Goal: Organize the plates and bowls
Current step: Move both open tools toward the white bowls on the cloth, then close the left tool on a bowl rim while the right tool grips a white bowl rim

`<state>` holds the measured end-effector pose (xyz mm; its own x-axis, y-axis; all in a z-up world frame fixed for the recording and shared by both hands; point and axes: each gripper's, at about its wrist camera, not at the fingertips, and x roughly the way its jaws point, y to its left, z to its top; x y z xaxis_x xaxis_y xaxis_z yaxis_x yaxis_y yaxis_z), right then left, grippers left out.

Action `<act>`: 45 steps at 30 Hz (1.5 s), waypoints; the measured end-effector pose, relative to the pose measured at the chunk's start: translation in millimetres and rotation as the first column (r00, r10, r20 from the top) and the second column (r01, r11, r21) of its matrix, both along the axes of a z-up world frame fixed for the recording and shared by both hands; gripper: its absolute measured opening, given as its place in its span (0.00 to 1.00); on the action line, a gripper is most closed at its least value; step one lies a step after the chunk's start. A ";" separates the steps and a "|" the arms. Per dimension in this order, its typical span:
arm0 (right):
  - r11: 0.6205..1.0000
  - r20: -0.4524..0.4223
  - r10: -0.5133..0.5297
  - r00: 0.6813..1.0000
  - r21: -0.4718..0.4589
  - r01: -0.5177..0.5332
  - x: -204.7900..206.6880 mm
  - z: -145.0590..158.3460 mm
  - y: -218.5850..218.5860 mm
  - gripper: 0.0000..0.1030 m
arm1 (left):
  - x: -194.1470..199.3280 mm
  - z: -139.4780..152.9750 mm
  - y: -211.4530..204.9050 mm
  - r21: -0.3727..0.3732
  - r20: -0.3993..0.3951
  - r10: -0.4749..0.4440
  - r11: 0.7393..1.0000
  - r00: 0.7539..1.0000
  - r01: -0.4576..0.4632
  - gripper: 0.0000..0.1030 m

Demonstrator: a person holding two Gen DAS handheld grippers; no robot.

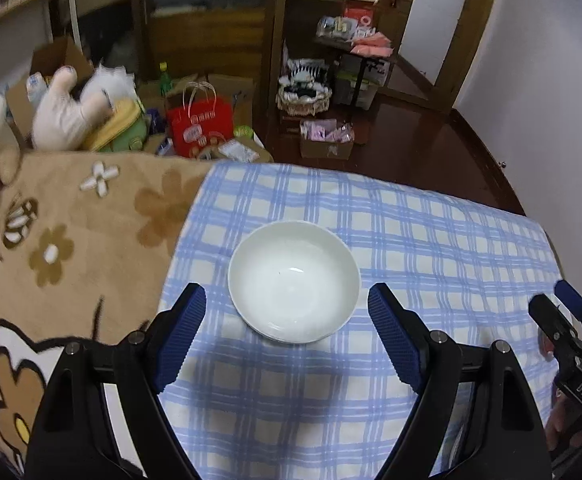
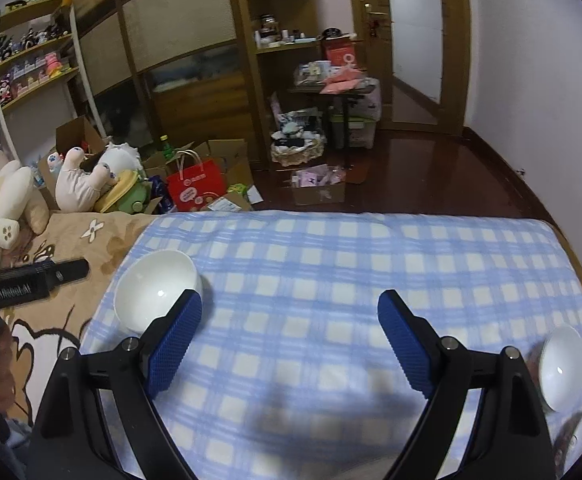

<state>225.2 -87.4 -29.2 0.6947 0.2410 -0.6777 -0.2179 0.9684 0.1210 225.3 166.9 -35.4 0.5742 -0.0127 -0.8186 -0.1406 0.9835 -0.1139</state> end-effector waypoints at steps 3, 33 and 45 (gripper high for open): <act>1.000 -0.017 0.023 1.000 0.016 -0.023 17.4 -6.0 17.5 0.91 | 9.0 -13.0 6.4 0.018 -0.020 0.015 1.000 1.000 -0.015 0.80; 0.991 -0.247 0.099 0.964 0.114 -0.073 90.4 -112.7 104.3 0.90 | 45.5 -110.8 60.0 -0.060 -0.245 0.186 0.977 0.951 -0.207 0.74; 0.984 -0.374 0.141 0.917 0.152 -0.089 94.9 -144.4 106.7 0.48 | 46.2 -124.3 64.0 -0.051 -0.234 0.182 0.979 0.955 -0.199 0.54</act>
<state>320.1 19.3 -173.6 0.3517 0.4070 -0.8430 -0.2393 0.9097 0.3393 271.5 230.9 -159.7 0.3713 0.0145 -0.9284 -0.3548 0.9262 -0.1275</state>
